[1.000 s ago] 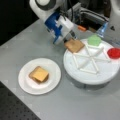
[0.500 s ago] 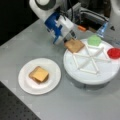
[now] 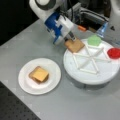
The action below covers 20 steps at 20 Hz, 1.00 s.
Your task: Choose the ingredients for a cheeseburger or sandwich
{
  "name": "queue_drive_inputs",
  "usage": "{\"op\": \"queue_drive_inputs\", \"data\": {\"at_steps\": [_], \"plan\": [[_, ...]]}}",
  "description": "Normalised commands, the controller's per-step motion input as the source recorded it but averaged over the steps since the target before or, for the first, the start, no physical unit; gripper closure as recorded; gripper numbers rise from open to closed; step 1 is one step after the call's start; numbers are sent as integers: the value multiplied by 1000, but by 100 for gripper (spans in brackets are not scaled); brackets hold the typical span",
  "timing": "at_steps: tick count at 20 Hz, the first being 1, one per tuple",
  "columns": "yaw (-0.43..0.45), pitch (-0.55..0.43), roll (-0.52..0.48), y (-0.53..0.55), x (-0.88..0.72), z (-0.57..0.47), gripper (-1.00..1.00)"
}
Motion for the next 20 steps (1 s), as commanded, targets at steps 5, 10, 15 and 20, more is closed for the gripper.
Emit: {"op": "queue_drive_inputs", "data": {"at_steps": [5, 10, 15, 20], "plan": [[50, 50, 156, -143, 248, 19, 100], [42, 75, 135, -141, 260, 56, 100], [32, 148, 91, -89, 256, 215, 100], [56, 240, 19, -62, 275, 506, 100]]}}
